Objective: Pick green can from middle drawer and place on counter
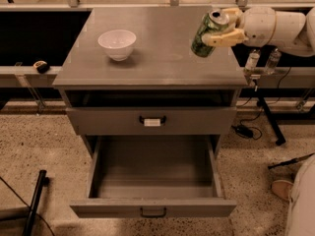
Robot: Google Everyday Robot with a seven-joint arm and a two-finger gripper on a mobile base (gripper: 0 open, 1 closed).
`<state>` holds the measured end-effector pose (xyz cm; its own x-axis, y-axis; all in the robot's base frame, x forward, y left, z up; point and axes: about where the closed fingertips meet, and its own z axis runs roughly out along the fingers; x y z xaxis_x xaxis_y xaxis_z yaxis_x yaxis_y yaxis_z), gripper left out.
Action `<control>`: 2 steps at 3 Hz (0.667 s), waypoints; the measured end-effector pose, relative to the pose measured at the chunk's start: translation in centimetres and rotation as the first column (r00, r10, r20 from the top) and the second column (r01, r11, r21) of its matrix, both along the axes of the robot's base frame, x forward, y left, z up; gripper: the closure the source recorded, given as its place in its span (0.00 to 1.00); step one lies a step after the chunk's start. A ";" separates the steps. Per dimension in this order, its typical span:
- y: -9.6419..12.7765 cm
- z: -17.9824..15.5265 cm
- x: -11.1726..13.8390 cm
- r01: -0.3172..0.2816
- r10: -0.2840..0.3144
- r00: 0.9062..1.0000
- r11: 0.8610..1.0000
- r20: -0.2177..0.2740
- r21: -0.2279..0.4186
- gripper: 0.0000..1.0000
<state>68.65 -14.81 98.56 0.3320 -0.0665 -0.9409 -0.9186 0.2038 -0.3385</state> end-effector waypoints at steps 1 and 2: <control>0.7 -1.9 3.8 0.184 -0.187 0.980 0.982 -0.073 -0.045 1.00; 2.9 -5.2 6.5 0.216 -0.233 0.955 0.970 -0.183 -0.109 1.00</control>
Offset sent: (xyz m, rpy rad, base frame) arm 0.0965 0.0432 -0.0860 -0.1571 0.3392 -0.2875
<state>75.13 -11.95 93.32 0.1122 -0.2030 -0.9727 -0.9020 0.3899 -0.1854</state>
